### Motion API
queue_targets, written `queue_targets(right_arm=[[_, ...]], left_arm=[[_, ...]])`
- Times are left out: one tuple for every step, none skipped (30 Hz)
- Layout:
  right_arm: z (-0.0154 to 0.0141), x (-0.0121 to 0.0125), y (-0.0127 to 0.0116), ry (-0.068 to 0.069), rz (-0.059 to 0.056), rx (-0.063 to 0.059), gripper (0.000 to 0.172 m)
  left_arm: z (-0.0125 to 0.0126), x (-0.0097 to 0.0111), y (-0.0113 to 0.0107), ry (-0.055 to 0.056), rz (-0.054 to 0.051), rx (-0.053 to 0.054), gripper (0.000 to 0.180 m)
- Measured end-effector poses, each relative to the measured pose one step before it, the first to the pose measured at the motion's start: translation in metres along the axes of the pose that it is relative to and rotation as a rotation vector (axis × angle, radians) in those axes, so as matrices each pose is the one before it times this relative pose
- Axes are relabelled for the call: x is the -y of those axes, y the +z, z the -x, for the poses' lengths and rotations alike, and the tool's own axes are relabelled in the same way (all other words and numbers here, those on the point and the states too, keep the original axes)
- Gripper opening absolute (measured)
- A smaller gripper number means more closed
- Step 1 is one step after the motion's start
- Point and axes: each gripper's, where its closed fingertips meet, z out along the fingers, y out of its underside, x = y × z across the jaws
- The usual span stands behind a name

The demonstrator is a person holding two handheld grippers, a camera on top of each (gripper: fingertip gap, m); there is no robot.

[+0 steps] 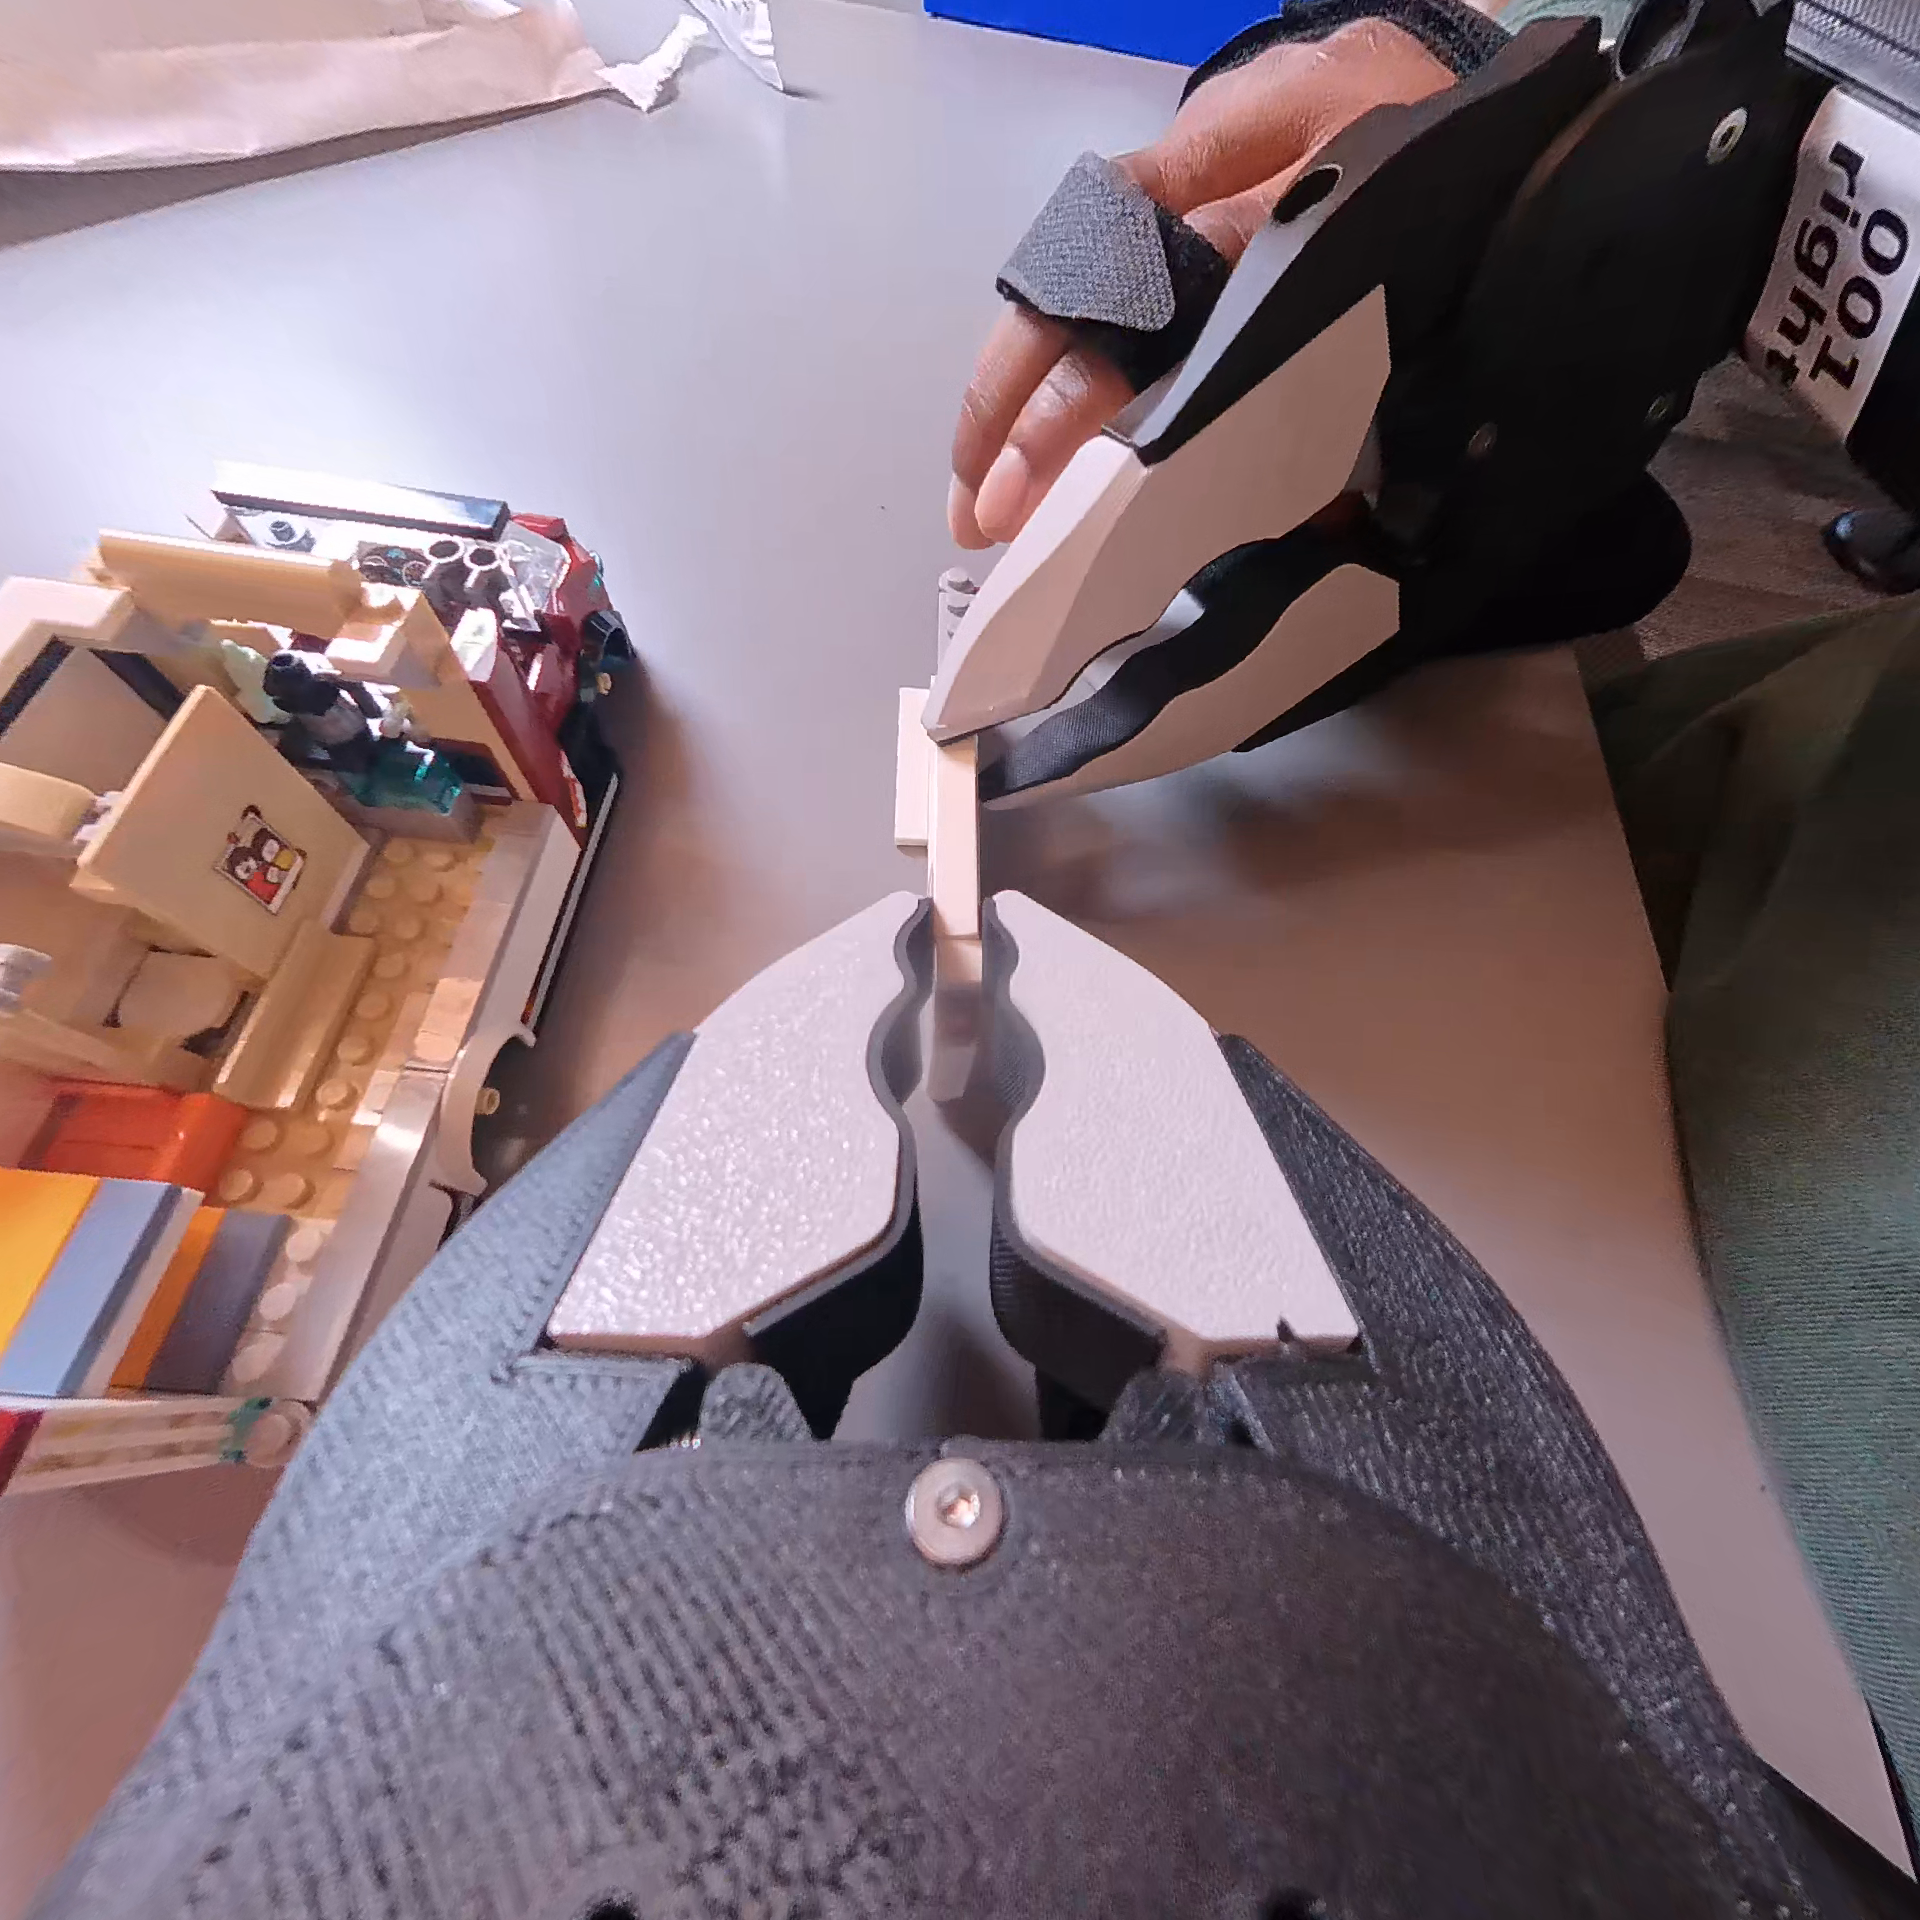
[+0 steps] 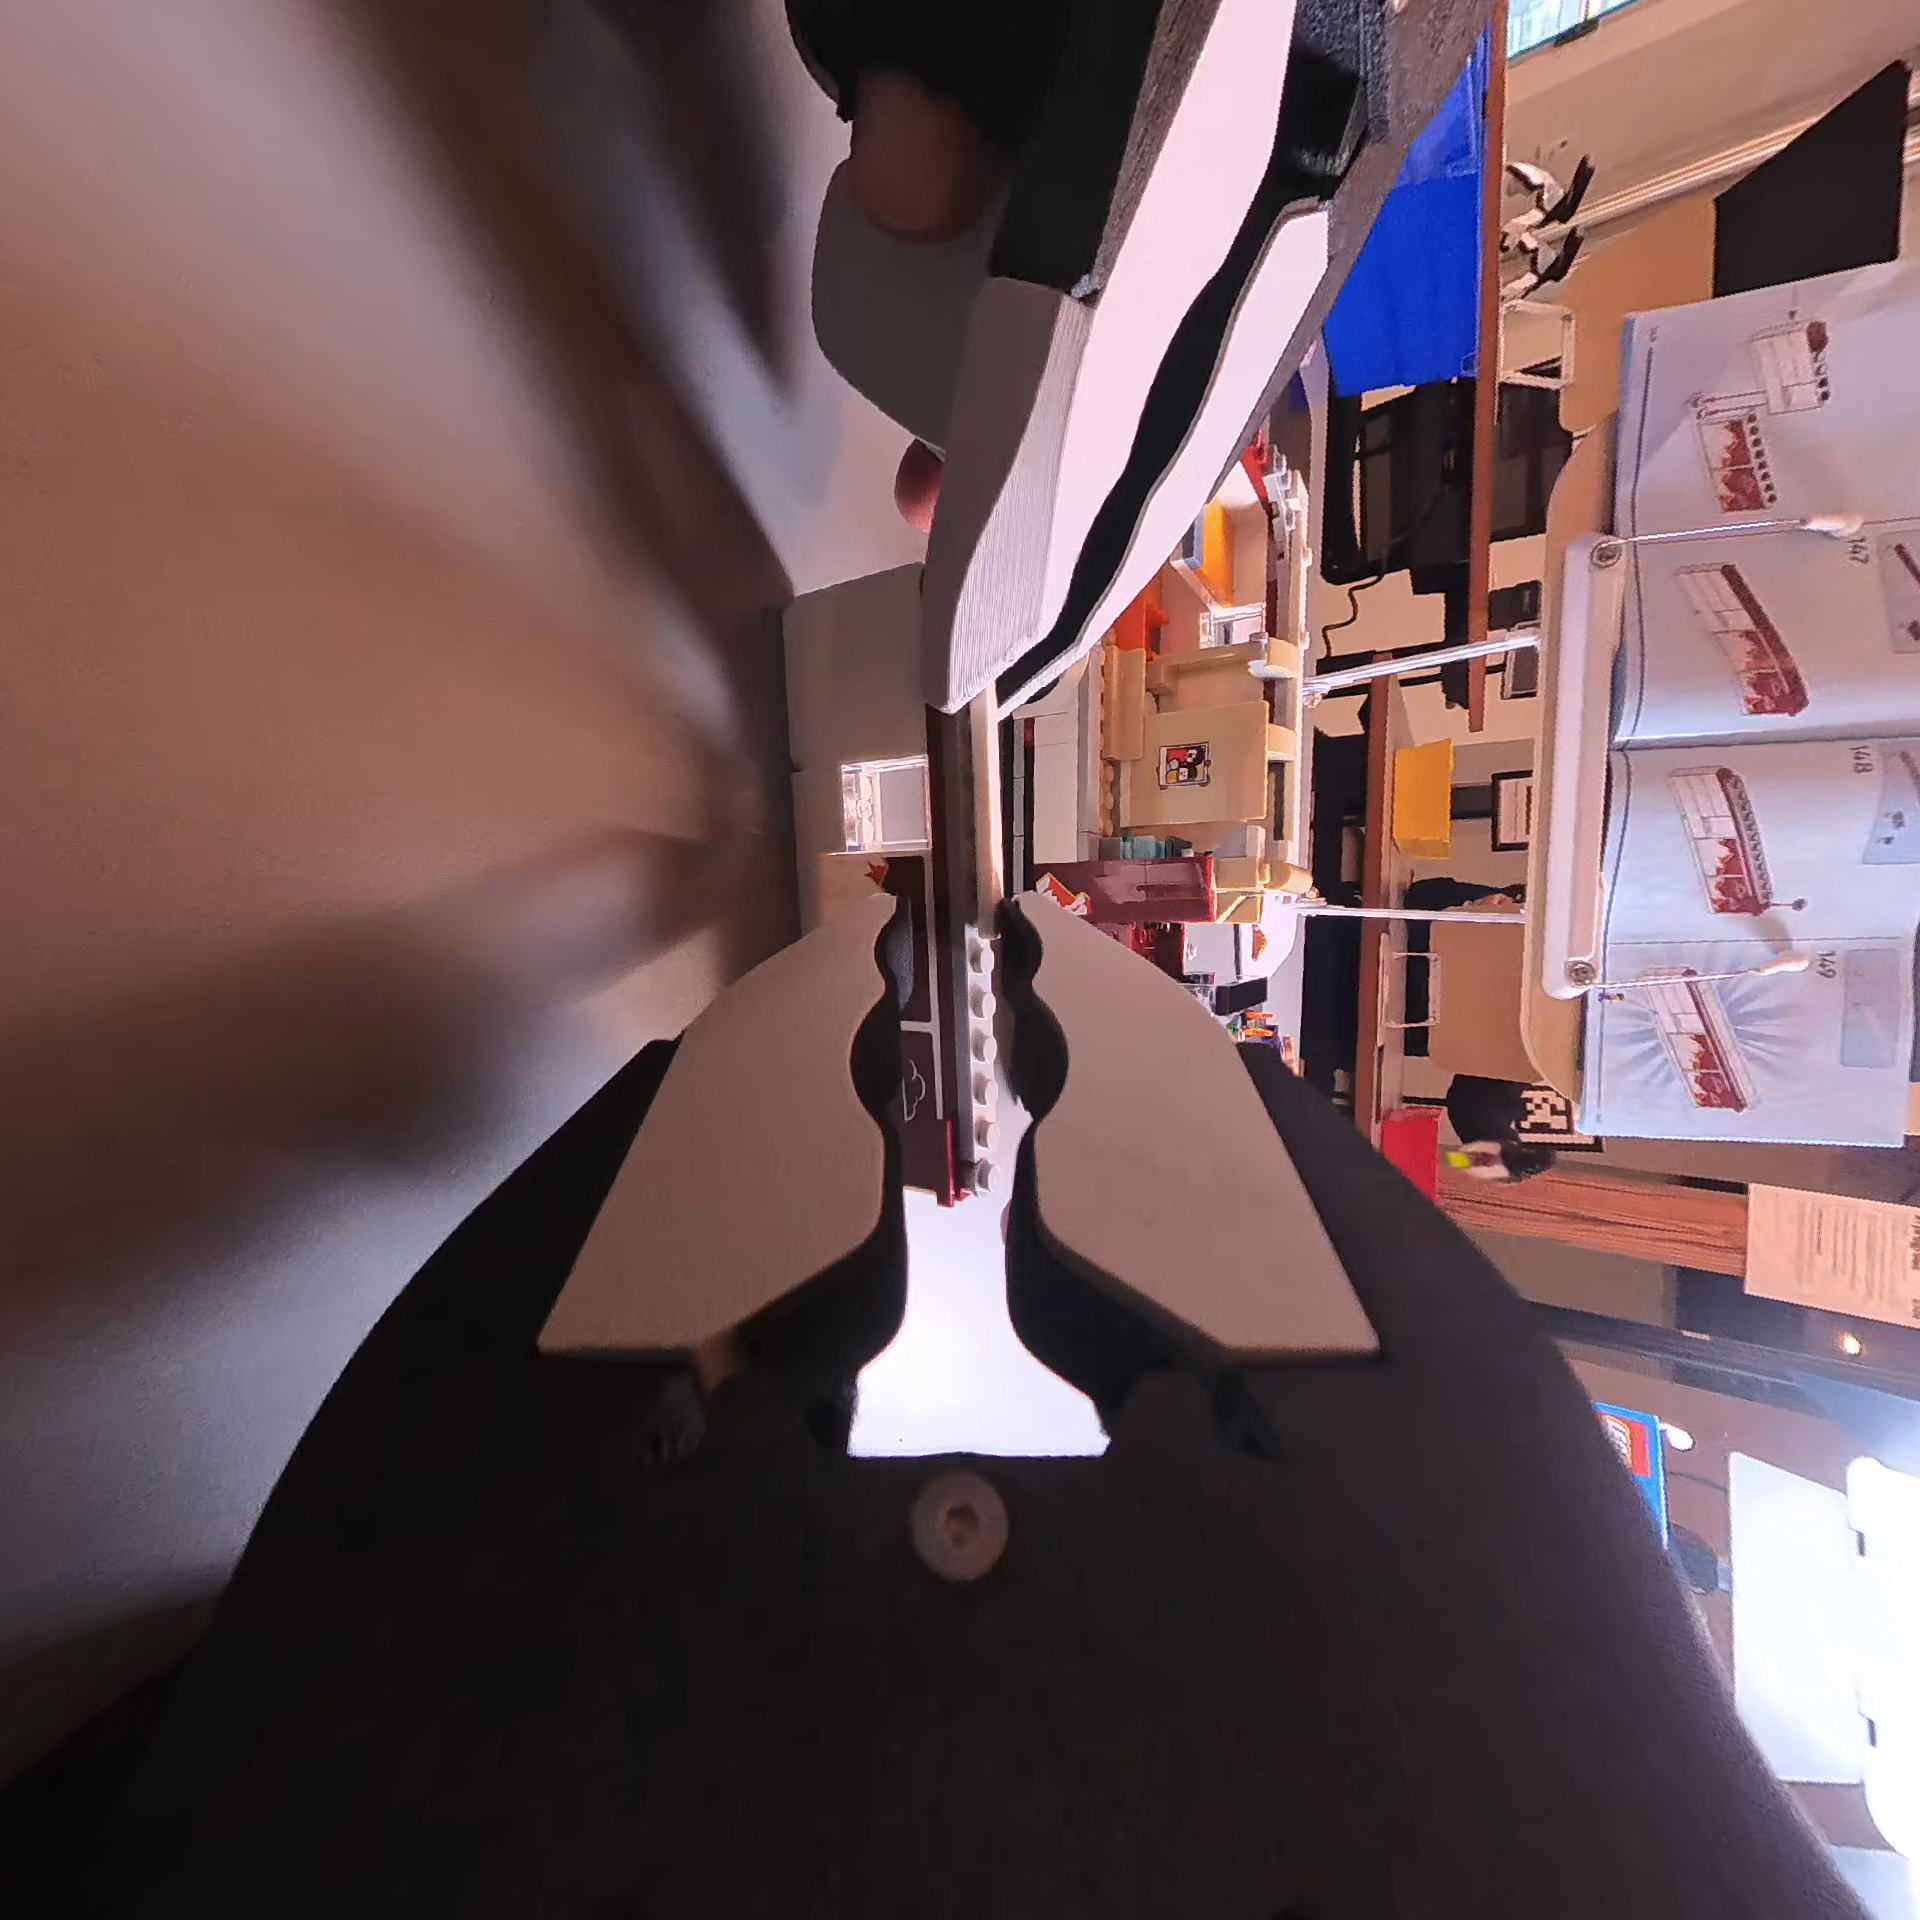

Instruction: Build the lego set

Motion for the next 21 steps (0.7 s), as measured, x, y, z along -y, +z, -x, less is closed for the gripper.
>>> queue_targets(right_arm=[[-0.0001,-0.0001,0.00014,-0.0023,0.0017,-0.0014,0.015],[-0.00009,-0.00009,0.00013,-0.0019,0.0004,-0.0062,0.015],[0.00001,-0.00006,-0.00006,-0.008,-0.0027,-0.0073,0.015],[-0.00015,-0.00006,0.00001,-0.0052,-0.0002,-0.0061,0.015],[-0.00023,0.00008,0.00003,-0.0012,0.0019,-0.0048,0.014],[-0.00023,0.0,0.00011,-0.0007,0.0015,-0.0072,0.014],[-0.00016,0.00009,0.00022,-0.0018,-0.0006,-0.0084,0.014],[-0.00014,-0.00003,0.00016,-0.0015,-0.001,-0.0102,0.014],[-0.00017,-0.00007,0.0002,-0.0019,0.0,-0.0081,0.014],[-0.00039,0.00008,0.00042,0.0012,0.002,-0.0015,0.014],[-0.00144,0.00079,0.0001,-0.0001,-0.0016,-0.0044,0.012],[-0.00444,0.00225,-0.00084,-0.0126,-0.0093,-0.0284,0.0],[-0.00042,-0.00099,0.00119,-0.0221,0.0124,-0.0078,0.0],[-0.00038,-0.00038,0.00089,-0.0155,0.0008,-0.002,0.0],[-0.00056,-0.00047,0.00114,-0.0072,0.0012,0.0032,0.0],[-0.00051,-0.00022,0.00103,0.0023,0.002,0.0071,0.0],[-0.00027,0.00012,0.00061,0.0117,-0.0005,0.0095,0.0],[0.00011,0.0003,-0.00015,0.0194,0.0,0.0098,0.0],[0.00048,0.00069,-0.0006,0.0122,-0.0009,0.0075,0.0],[0.00051,0.00067,-0.00061,-0.0012,-0.0015,0.0045,0.0],[0.00032,0.00034,-0.00037,0.0034,-0.0001,0.0047,0.0]], left_arm=[[0.00003,-0.00005,0.00002,0.0024,0.0002,0.0017,0.009],[0.00006,0.0,-0.00003,-0.0004,0.0,-0.0003,0.009],[-0.00012,-0.00007,0.00005,-0.0016,0.0001,-0.0018,0.009],[0.00025,0.00005,0.00015,-0.0036,-0.0001,-0.0009,0.009],[0.00017,-0.00002,-0.00006,-0.0022,0.0004,-0.0003,0.009],[0.00043,-0.00001,-0.00005,-0.001,0.0003,0.0011,0.009],[0.00005,-0.00012,-0.00001,-0.0022,0.0004,-0.0012,0.009],[0.00016,-0.00005,-0.00002,-0.0044,0.0001,-0.002,0.009],[0.00049,-0.00005,-0.00011,-0.0056,-0.0002,-0.0002,0.009],[0.00016,-0.0001,-0.00004,-0.0028,0.0003,-0.0011,0.009],[0.00046,-0.00002,-0.00003,-0.0031,-0.0003,0.0003,0.009],[0.00156,-0.00007,-0.00009,-0.0003,-0.0002,0.0079,0.009],[0.00041,-0.00008,-0.00002,-0.0027,0.0001,0.0007,0.009],[0.00008,-0.0001,-0.00015,0.0006,0.0005,-0.0012,0.01],[0.00095,0.00017,-0.00017,0.0106,-0.0008,0.0109,0.01],[0.00087,-0.00002,-0.00008,0.0106,0.0019,0.0119,0.01],[0.00046,0.00001,-0.00016,0.0005,0.0015,0.0028,0.009],[-0.00003,-0.00004,-0.00007,-0.0045,-0.0007,-0.0015,0.01],[-0.00019,-0.00005,-0.00022,0.0029,-0.0002,0.0013,0.009],[-0.00035,-0.00028,-0.00023,0.0081,0.0016,0.0031,0.009],[-0.00006,-0.0001,-0.00007,0.0045,-0.0001,0.0028,0.009]])
